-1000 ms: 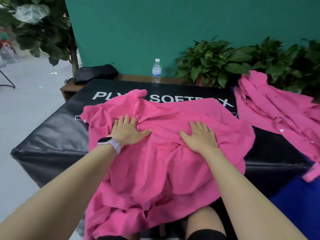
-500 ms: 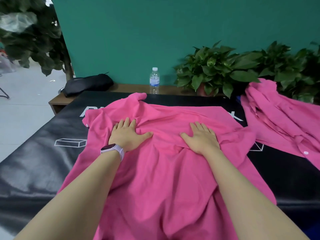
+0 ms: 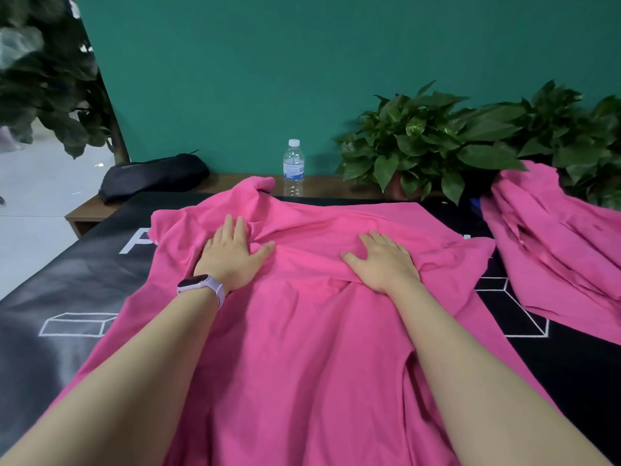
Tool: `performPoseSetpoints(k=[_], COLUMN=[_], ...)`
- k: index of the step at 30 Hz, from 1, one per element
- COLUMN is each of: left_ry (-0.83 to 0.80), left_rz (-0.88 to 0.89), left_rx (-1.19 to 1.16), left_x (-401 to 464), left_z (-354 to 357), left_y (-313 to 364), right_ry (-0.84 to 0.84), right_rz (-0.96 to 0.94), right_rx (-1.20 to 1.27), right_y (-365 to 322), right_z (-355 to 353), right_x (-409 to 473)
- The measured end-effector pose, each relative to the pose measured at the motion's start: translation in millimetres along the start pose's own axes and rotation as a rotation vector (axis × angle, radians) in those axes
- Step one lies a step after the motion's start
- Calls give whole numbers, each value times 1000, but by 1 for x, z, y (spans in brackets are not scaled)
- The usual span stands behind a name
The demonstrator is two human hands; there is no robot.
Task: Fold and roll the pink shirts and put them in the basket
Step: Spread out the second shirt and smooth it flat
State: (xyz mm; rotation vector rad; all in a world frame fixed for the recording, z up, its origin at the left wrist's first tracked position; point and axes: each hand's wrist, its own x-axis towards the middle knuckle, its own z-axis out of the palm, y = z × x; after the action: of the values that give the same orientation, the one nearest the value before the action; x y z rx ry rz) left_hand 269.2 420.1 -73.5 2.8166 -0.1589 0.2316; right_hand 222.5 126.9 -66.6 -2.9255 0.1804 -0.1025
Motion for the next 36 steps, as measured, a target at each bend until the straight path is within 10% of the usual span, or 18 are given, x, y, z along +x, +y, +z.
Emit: performPoseSetpoints(k=[4,6,17,36], left_ry=[332,190,-277,-168], left_rz=[216,118,36,-82], left_rx=[222,239,189,180], left_x=[-16,-29,-155,-259], left_z=[-8,-16,-44,-48], left_y=[18,27,35,17], right_ry=[353,511,-108,14], right_rz=[-122,-142,30,37], right_rx=[27,-41,-8,18], right_y=[-3,-8,-25,-4], right_z=[0,-4,-42,-13], right_x=[-10,-22,-124,-244])
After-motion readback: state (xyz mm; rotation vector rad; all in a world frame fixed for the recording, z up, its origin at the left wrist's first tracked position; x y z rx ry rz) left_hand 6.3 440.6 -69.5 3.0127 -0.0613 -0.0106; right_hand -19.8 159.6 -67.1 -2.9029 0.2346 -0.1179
